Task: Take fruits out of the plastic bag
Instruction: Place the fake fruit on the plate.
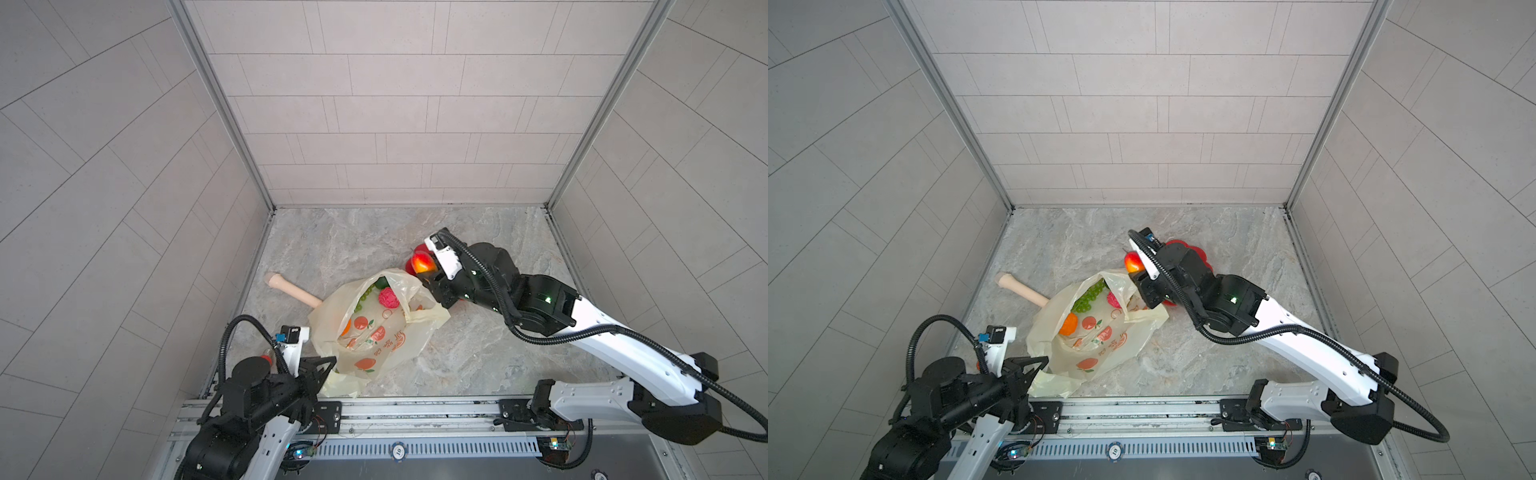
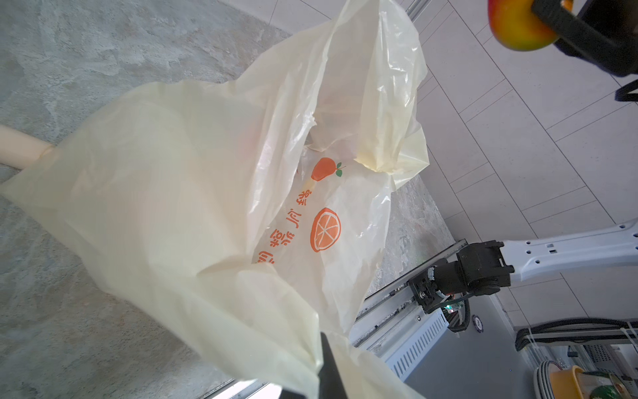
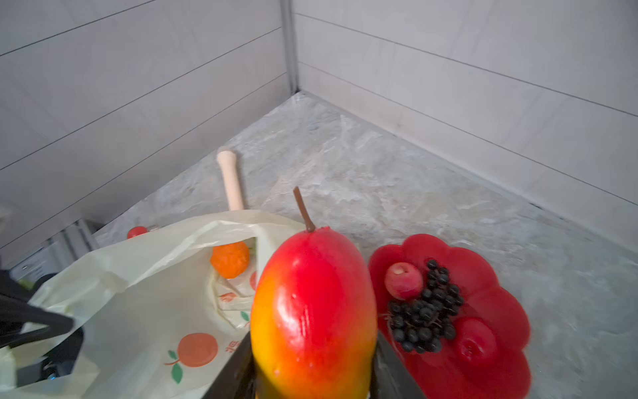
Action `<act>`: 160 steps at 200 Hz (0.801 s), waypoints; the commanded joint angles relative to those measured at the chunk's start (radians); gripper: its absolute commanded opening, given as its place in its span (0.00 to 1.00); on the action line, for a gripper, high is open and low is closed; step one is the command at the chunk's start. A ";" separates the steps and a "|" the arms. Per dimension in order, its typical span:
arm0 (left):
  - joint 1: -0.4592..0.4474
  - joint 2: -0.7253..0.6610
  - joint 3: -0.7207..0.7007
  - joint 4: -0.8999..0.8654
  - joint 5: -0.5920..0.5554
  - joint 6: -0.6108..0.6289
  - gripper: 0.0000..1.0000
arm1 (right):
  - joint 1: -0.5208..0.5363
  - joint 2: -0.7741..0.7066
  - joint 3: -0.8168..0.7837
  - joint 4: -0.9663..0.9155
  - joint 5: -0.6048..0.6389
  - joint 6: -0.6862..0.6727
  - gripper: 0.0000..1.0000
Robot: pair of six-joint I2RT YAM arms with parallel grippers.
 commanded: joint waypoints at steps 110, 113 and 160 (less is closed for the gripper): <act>0.009 -0.012 0.010 -0.012 -0.050 -0.028 0.02 | -0.474 0.547 0.103 0.094 -0.180 -0.309 0.33; 0.009 -0.012 0.011 -0.012 -0.051 -0.029 0.02 | -0.480 0.568 0.116 0.091 -0.181 -0.313 0.33; 0.009 -0.014 0.009 -0.017 -0.075 -0.048 0.02 | -0.537 0.747 0.207 0.072 -0.186 -0.350 0.33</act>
